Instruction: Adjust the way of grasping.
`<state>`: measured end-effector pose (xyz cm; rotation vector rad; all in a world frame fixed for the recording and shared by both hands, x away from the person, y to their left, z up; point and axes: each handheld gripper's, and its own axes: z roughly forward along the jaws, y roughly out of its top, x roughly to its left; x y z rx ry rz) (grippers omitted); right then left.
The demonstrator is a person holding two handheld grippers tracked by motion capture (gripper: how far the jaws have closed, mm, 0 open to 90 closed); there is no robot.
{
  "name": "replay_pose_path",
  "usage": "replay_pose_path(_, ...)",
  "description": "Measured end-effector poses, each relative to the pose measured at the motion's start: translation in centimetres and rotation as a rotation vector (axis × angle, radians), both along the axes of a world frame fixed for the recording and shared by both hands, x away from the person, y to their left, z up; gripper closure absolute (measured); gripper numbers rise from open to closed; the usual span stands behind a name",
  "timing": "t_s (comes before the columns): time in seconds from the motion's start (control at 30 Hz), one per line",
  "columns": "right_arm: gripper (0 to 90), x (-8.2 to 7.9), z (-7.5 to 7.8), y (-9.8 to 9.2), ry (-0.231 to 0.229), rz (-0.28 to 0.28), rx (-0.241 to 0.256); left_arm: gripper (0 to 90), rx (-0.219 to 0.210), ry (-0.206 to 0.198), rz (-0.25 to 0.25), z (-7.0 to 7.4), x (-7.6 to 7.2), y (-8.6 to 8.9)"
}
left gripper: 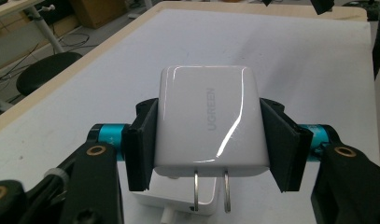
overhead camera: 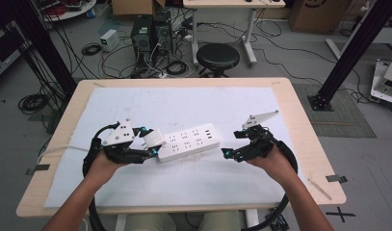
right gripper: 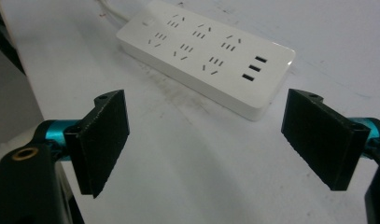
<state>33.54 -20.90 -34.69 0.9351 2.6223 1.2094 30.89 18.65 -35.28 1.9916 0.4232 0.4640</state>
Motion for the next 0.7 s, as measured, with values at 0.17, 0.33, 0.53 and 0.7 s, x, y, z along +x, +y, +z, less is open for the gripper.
replay_pose_path(0.17, 15.4, 0.3, -0.1, 0.7, 0.061, 0.027, 0.081, 42.5, 0.009, -0.018, -0.047, -0.4, -0.2, -1.1)
replay_pose_path(0.33, 15.4, 0.4, 0.0, 1.6, 0.112, 0.04, 0.125, 42.5, 0.036, -0.039, -0.083, -0.5, -0.4, -1.9)
replay_pose_path(0.53, 15.8, 0.7, 0.0, 2.0, 0.155, 0.029, 0.155, 42.5, 0.048, -0.054, -0.107, -0.8, -0.5, -2.5)
replay_pose_path(0.7, 15.8, 0.9, -0.1, 2.6, 0.193, 0.039, 0.17, 42.5, 0.053, -0.068, -0.132, -1.2, -0.4, -2.9)
